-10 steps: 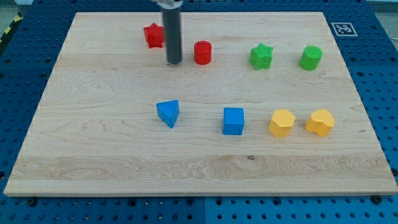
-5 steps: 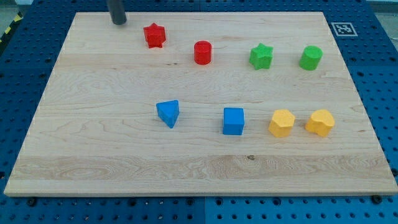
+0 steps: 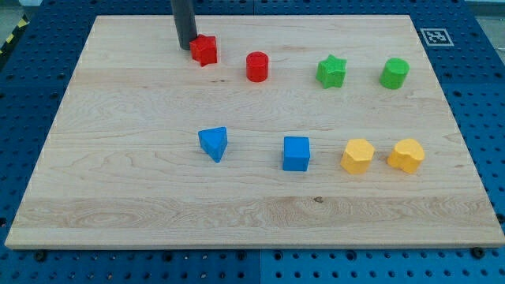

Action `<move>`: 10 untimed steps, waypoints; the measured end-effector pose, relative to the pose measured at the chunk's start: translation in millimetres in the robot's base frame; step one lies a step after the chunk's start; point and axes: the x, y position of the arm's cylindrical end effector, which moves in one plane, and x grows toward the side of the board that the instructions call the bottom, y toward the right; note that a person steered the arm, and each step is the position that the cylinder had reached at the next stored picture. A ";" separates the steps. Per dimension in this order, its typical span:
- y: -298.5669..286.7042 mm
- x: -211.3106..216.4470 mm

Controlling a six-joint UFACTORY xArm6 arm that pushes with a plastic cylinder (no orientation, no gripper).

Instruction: Move the red blocks parallel to each other

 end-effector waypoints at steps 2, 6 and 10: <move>39.6 -10.4; 115.0 44.7; 59.0 4.3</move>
